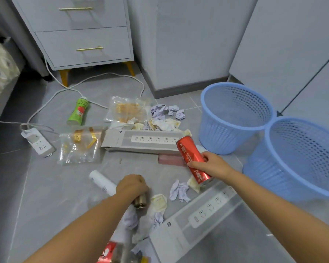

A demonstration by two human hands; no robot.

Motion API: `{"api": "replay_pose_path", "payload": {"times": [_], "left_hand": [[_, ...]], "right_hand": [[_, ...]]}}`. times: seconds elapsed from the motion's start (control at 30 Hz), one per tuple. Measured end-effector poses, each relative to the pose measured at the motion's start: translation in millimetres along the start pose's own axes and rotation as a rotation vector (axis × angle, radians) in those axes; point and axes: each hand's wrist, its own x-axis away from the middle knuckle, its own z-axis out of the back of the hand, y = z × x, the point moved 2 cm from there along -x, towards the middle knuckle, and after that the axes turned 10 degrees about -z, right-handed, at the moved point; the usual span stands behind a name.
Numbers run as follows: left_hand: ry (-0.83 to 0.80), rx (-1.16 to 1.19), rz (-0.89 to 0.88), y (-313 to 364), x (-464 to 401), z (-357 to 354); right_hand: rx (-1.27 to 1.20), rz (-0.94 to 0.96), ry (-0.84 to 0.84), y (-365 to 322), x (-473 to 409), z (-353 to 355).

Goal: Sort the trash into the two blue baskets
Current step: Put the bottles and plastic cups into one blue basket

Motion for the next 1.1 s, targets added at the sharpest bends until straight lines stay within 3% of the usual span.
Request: {"api": "replay_pose_path", "payload": {"times": [0.17, 0.4, 0.47, 0.6, 0.77, 0.93, 1.1], "left_hand": [[0.025, 0.101, -0.026, 4.8, -0.9, -2.4], [0.044, 0.967, -0.071, 21.3, 11.8, 8.5], [0.014, 1.094, -0.129, 40.7, 21.5, 16.8], [-0.066, 1.132, -0.274, 90.7, 41.3, 34.9], [-0.126, 1.091, -0.37, 160.8, 68.7, 46.5], [-0.196, 1.081, -0.415, 198.2, 89.5, 36.4], [-0.218, 1.051, -0.452, 211.1, 95.5, 31.5]], "right_hand": [[-0.014, -0.01, 0.0, 17.3, 11.9, 11.3], [-0.162, 0.047, -0.07, 7.1, 43.6, 24.6], [-0.246, 0.101, -0.053, 1.7, 58.4, 40.7], [-0.433, 0.198, 0.094, -2.5, 87.2, 95.5], [-0.627, 0.227, 0.471, 28.8, 105.6, 183.9], [-0.499, -0.055, 0.641, 93.7, 93.1, 239.9], [-0.181, -0.41, 0.473, 137.9, 68.5, 234.6]]}}
